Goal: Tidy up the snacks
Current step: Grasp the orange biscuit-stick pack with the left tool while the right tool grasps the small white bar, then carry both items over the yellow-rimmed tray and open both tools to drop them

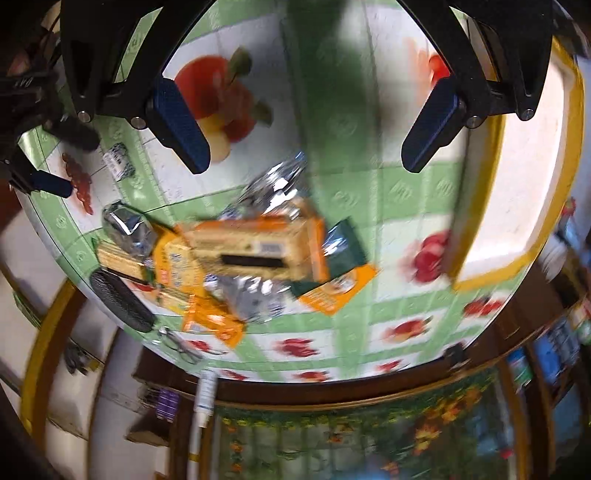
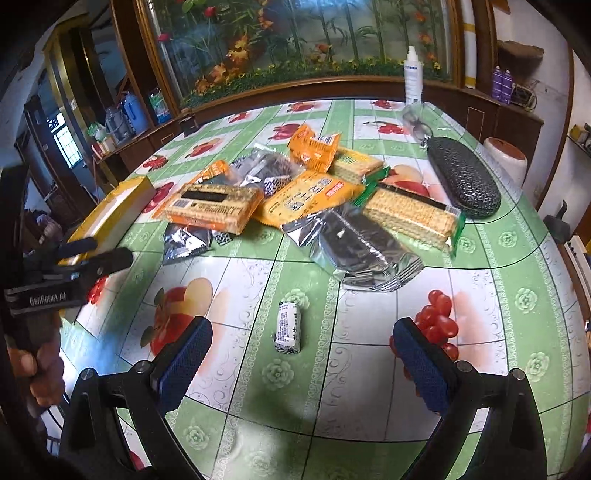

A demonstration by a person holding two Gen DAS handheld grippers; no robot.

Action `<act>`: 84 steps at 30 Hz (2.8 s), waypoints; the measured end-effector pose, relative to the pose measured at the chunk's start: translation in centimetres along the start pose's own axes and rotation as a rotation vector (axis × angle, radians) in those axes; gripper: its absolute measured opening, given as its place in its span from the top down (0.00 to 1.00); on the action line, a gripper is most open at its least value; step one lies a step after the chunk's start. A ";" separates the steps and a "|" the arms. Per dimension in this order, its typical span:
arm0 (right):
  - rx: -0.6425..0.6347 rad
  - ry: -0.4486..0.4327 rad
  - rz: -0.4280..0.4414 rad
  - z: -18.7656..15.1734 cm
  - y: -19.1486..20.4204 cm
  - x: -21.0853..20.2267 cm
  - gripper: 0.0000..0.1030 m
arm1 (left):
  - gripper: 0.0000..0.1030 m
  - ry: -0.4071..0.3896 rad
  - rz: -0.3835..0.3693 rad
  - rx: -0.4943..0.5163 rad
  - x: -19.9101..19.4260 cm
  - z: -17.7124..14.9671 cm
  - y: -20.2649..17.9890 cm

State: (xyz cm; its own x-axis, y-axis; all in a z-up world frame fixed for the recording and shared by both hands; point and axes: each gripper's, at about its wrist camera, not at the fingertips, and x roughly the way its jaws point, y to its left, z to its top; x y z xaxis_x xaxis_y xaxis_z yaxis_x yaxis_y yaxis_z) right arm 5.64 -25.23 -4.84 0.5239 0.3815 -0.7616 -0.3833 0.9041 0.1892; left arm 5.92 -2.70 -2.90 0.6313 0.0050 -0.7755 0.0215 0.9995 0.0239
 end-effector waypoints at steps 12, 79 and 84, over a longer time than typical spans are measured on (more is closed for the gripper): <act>-0.066 0.046 0.033 0.6 1.5 2.4 0.18 | 0.00 0.051 0.013 0.671 7.2 4.1 -6.4; -0.311 0.070 0.643 6.9 30.7 8.1 0.88 | 0.83 -0.126 0.266 -0.430 -7.3 -9.0 21.7; -0.340 0.116 0.630 7.1 33.9 10.6 0.87 | 0.83 -0.096 0.275 -0.437 -6.1 -10.0 22.4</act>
State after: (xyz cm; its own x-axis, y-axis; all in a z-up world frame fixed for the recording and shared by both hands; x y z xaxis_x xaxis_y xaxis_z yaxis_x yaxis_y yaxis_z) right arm 3.60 10.79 -2.15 0.0484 0.7702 -0.6360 -0.8108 0.4022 0.4253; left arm -5.22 20.00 -3.97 0.6364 0.2867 -0.7161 -0.4676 0.8817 -0.0625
